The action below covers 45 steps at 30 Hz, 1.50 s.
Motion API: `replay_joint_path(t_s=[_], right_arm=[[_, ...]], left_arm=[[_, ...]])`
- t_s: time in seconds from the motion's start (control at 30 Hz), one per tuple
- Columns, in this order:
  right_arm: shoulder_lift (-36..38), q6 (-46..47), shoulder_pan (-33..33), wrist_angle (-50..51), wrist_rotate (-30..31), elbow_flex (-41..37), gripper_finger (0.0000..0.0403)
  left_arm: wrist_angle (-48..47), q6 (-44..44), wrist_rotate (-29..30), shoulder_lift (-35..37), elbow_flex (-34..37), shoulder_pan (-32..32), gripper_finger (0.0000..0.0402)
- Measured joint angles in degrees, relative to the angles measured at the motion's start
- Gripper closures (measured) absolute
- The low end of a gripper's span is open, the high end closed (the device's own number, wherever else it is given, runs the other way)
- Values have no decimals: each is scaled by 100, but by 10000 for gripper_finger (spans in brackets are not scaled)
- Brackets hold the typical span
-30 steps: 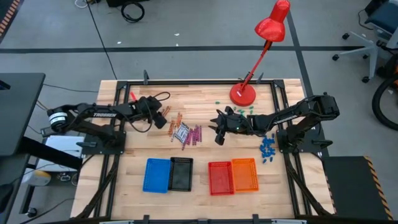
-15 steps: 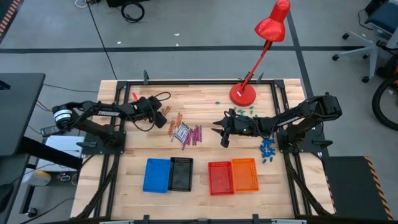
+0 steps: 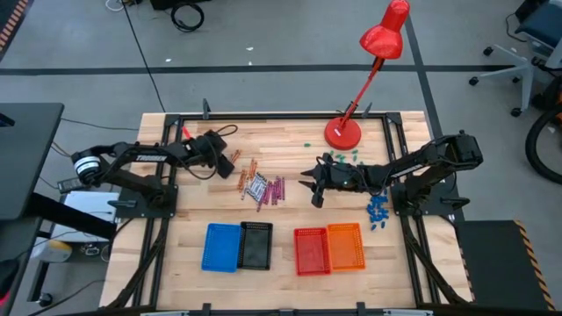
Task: Sort crayons
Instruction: Put the brown crayon into the black basket
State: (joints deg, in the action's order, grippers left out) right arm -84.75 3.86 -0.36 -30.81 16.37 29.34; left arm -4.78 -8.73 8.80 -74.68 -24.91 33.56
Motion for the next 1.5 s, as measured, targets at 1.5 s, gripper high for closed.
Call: replay_joint_path(t_s=[1.5], right_arm=[[-4,-7,188,-34,-282,0,259]], left_arm=[[-209,-377,-485,-482,-33,-17,380]])
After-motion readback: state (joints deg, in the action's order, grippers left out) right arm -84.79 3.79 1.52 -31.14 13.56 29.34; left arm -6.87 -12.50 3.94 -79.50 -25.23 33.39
